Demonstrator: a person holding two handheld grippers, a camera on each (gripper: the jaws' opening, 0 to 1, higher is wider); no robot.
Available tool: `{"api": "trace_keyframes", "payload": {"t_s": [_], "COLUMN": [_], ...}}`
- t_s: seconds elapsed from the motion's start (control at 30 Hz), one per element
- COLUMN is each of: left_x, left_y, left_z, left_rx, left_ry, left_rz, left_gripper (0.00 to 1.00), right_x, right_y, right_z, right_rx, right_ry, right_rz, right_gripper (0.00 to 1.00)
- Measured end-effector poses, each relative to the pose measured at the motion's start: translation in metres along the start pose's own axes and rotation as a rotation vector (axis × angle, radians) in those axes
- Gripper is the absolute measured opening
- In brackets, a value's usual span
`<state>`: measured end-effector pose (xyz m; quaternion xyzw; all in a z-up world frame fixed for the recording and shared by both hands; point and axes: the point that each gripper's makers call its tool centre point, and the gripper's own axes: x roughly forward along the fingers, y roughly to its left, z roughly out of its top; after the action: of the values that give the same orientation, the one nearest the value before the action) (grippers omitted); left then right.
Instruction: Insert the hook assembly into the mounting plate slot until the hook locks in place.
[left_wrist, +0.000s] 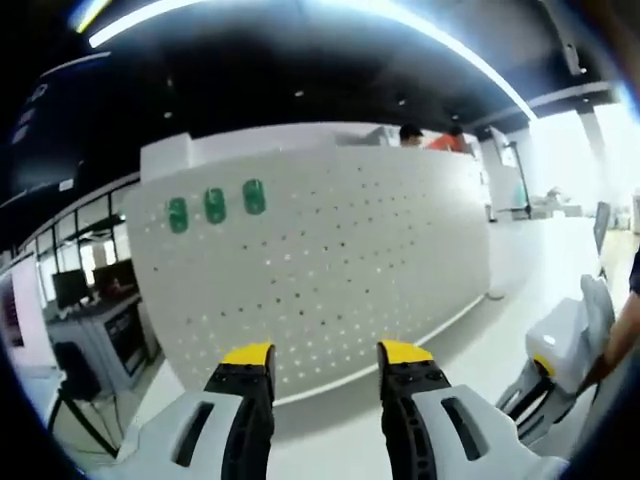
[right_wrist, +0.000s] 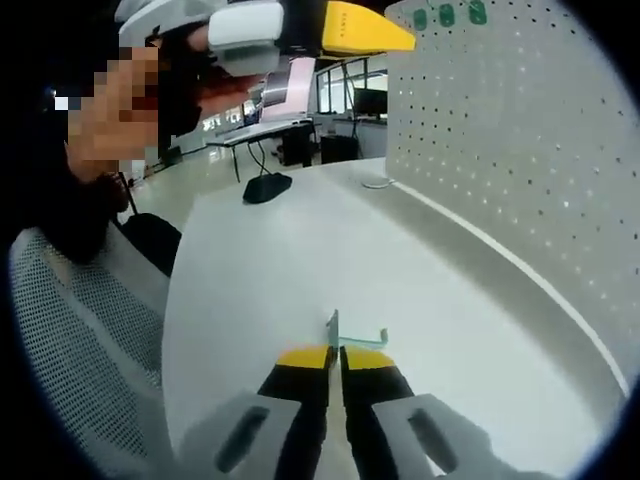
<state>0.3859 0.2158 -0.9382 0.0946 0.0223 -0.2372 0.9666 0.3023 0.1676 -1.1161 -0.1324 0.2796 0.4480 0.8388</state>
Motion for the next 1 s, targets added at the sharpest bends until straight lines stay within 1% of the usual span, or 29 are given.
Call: {"api": "trace_keyframes", "payload": {"t_s": [0.2, 0.33, 0.63, 0.73, 0.83, 0.93, 0.97, 1.0], "left_x": [0.002, 0.003, 0.007, 0.008, 0.010, 0.011, 0.011, 0.011], "left_y": [-0.004, -0.006, -0.018, -0.023, -0.030, -0.037, -0.043, -0.046], "left_z": [0.000, -0.004, -0.019, -0.023, -0.031, -0.037, -0.038, -0.040], "left_rx": [0.008, 0.011, 0.034, 0.029, -0.006, -0.013, -0.035, -0.053], "left_ry": [0.002, 0.014, 0.065, 0.080, 0.105, 0.120, 0.124, 0.127], "left_rz": [-0.014, -0.021, -0.063, -0.089, -0.132, -0.165, -0.194, -0.208], "left_gripper": [0.41, 0.41, 0.40, 0.39, 0.38, 0.38, 0.38, 0.38], "right_x": [-0.001, -0.003, -0.026, -0.036, -0.044, -0.050, -0.053, -0.056], "right_y": [0.001, 0.002, -0.016, -0.023, -0.031, -0.035, -0.036, -0.038], "right_z": [-0.001, 0.000, 0.018, 0.023, 0.027, 0.029, 0.029, 0.030], "right_rx": [0.022, 0.001, -0.018, -0.022, -0.017, -0.015, -0.013, -0.011], "right_ry": [-0.006, -0.004, -0.060, -0.078, -0.094, -0.104, -0.110, -0.114], "right_rz": [0.009, 0.010, -0.042, -0.067, -0.092, -0.106, -0.113, -0.118], "right_gripper": [0.00, 0.00, 0.00, 0.00, 0.00, 0.00, 0.00, 0.00]}}
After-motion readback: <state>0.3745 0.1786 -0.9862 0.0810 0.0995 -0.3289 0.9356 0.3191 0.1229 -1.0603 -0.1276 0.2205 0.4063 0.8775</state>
